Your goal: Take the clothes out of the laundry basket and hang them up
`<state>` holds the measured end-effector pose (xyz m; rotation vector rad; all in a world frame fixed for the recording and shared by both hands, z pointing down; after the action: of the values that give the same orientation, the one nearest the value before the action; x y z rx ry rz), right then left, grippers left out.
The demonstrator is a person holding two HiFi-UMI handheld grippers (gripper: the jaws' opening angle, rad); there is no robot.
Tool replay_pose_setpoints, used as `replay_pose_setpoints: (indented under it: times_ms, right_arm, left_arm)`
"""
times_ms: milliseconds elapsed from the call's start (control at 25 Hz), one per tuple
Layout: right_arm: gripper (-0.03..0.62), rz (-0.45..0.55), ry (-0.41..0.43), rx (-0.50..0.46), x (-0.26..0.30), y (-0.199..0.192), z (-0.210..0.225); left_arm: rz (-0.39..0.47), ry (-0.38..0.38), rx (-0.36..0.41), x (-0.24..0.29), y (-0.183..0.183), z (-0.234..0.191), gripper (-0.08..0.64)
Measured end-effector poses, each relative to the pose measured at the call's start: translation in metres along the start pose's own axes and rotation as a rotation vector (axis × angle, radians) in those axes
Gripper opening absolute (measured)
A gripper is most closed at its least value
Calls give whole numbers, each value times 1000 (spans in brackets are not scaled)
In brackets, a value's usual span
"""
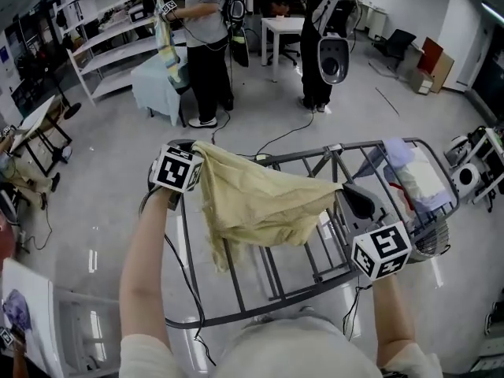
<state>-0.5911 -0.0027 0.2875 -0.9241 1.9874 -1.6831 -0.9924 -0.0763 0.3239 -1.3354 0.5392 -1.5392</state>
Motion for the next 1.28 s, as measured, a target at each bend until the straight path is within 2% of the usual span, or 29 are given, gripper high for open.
replay_pose_setpoints:
  times_ms: [160,280,320,360,400,520,600,680,760,880,1000,1080,1200,1280]
  right_arm:
    - [14,42,169,23,-8,15,-42]
    - [14,70,241,7,-6,31,-62]
    - [14,64,240,-8,-3,31,-65]
    - [14,49,229,-19,1,28,-67]
    - [14,28,214,-19,6,21,-68]
    - [14,-60,175,25,28,-14,-68]
    - [15,-131,146,37,43,-40,-69]
    - [20,-198,117,28,57,-65,-69]
    - [27,-259,100,9,69,-86,-70]
    - [50,-342,121,-10,79,-109,-72]
    - [86,-392,189,-14,71,-115,-74]
    - [121,-421,259,-26,59,-115,-77]
    - [172,-450,355,-68,39,-113,-83]
    - [176,-444,394,-101,29,-108,-86]
  left_arm:
    - [-8,9,23,43,4,9,23]
    - [-36,-22,40,67,1,25,23]
    - [-49,-37,43,74,-1,30,53]
    - [-64,-54,48,80,-3,35,158]
    - [-80,-67,56,85,-6,39,211]
    - [-143,-78,102,95,-18,47,262]
    - [-210,-84,113,98,-28,48,366]
    - [-278,-104,104,96,-36,47,414]
    - [-302,-141,78,86,-42,46,445]
    - [-246,-164,45,56,-39,45,445]
    - [-185,-220,27,20,-42,54,443]
    - [-148,-290,34,-2,-47,67,442]
    - [-128,-430,85,-27,-61,94,442]
    - [-126,-484,128,-36,-73,111,443]
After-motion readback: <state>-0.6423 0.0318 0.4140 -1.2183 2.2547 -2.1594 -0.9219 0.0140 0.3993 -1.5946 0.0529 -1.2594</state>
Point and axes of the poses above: the fingertips, and each gripper's own axes: x forward along the fingers, z to its right, y out of its top, the point moved 8 cm from there along -x, backward along the fingers, and after that the axes turned 2 degrees about z, right-handed, at the moved point
